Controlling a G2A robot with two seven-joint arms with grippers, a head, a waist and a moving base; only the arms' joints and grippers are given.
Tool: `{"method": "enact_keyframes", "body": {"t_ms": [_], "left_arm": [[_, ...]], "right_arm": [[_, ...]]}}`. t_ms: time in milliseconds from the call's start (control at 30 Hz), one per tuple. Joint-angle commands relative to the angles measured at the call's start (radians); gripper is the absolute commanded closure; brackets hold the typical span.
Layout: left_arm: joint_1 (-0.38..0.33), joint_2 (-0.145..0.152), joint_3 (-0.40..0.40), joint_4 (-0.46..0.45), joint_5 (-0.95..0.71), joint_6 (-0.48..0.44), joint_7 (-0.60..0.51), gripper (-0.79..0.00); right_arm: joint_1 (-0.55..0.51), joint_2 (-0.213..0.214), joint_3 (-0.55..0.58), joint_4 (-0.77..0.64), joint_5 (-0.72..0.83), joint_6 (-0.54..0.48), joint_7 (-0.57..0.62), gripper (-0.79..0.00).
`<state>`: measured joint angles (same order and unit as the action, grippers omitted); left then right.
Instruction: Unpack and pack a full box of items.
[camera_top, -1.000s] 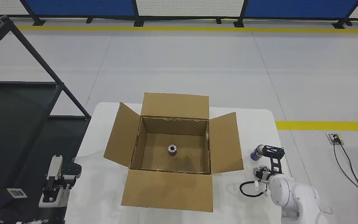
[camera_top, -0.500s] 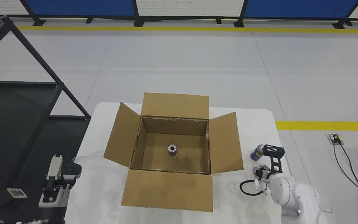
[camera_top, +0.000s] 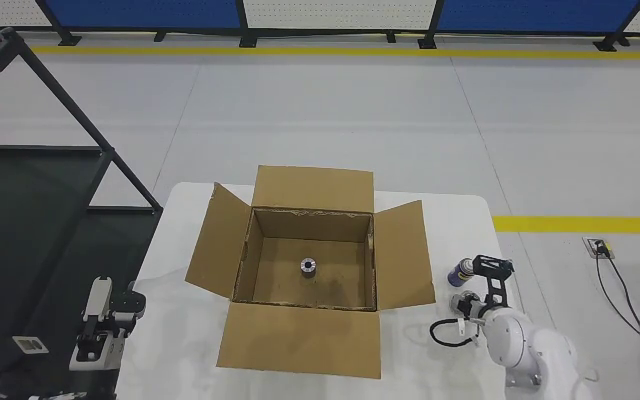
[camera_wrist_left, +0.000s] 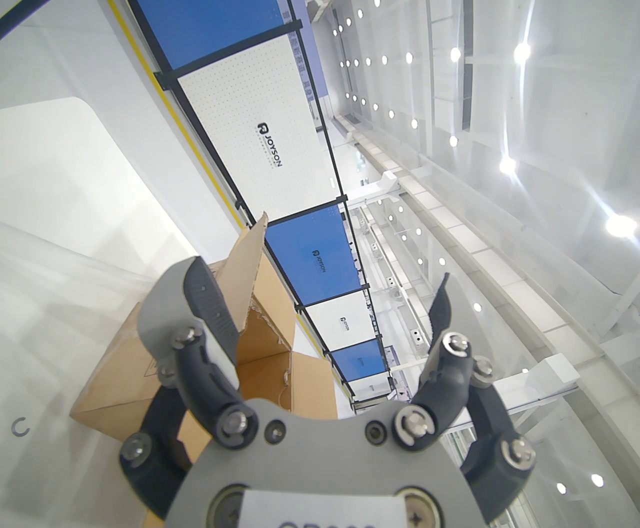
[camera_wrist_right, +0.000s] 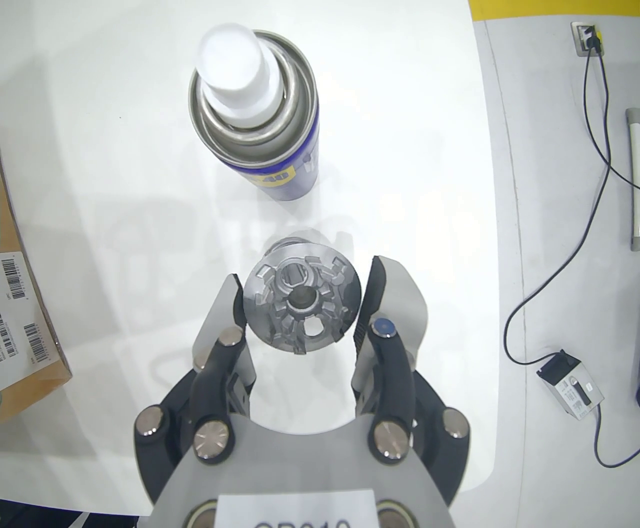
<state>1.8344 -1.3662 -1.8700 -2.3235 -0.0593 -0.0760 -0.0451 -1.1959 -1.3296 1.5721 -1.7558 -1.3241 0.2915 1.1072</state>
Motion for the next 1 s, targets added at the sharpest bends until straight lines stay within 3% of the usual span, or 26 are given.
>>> {"method": "enact_keyframes", "body": {"t_ms": [0,267,433,467,500,533,733,967], "left_arm": [[0.0,0.0,0.0,0.0,0.0,0.0,0.0,-0.785],[0.0,0.0,0.0,0.0,0.0,0.0,0.0,-0.785],[0.0,0.0,0.0,0.0,0.0,0.0,0.0,-0.785],[0.0,0.0,0.0,0.0,0.0,0.0,0.0,-0.785],[0.0,0.0,0.0,0.0,0.0,0.0,0.0,-0.785],[0.0,0.0,0.0,0.0,0.0,0.0,0.0,-0.785],[0.0,0.0,0.0,0.0,0.0,0.0,0.0,-0.785],[0.0,0.0,0.0,0.0,0.0,0.0,0.0,-0.785]], "right_arm": [[0.003,0.001,0.001,0.002,0.0,-0.002,0.002,-0.465],[-0.004,0.001,0.002,-0.014,0.003,0.017,-0.014,-0.477],[-0.083,-0.002,0.029,-0.139,0.005,0.091,-0.121,-0.369],[-0.103,-0.003,0.037,-0.172,0.022,0.092,-0.145,-0.317],[-0.125,-0.004,0.045,-0.206,0.041,0.091,-0.17,-0.114],[-0.147,-0.004,0.054,-0.236,0.057,0.087,-0.194,0.0],[-0.243,-0.005,0.076,-0.377,0.173,-0.013,-0.297,0.0],[-0.269,-0.001,0.041,-0.484,0.265,-0.193,-0.393,0.0]]}}
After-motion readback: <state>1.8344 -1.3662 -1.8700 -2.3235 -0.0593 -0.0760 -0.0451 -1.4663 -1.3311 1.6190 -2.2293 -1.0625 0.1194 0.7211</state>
